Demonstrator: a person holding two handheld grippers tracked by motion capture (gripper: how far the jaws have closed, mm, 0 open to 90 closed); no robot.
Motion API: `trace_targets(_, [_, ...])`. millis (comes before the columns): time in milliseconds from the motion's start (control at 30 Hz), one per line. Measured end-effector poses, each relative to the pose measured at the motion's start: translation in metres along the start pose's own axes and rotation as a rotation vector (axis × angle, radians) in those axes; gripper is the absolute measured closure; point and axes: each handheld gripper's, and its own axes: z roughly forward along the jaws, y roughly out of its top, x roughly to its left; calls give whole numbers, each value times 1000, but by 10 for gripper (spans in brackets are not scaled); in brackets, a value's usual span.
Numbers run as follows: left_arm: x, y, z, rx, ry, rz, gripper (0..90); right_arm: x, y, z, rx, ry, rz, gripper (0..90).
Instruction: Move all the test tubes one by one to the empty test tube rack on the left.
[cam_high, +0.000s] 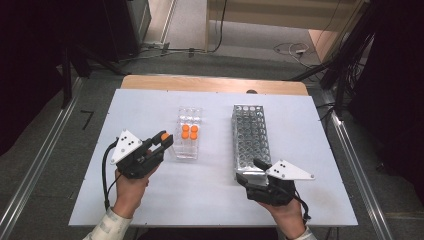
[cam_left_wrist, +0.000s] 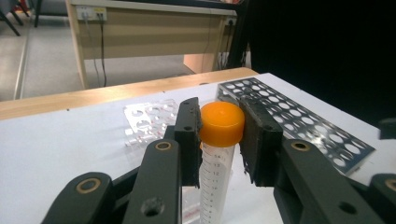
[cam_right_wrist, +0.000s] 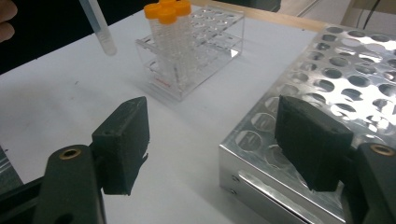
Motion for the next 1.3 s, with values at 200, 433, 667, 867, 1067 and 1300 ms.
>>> trace_targets(200, [7,9,12,6,37,13,700,-11,-7,-11,0,-29,23,250])
trace_targets(433, [10,15,24,6,58,14,700,-20,-11,-20,-4,-51,41,251])
trace_targets(667, [9,16,39,17,72,36,700,-25,-13,-22,-8,-63,52,251])
trace_targets(867, [9,13,47,30,80,42,700,-25,-13,-22,-5,-63,52,251])
trace_targets(1067, [9,8,52,43,91,51,699,-25,-13,-22,-8,-62,54,253])
trace_targets(1300, [9,-5,58,73,92,49,698,-25,-13,-22,-7,-62,52,253])
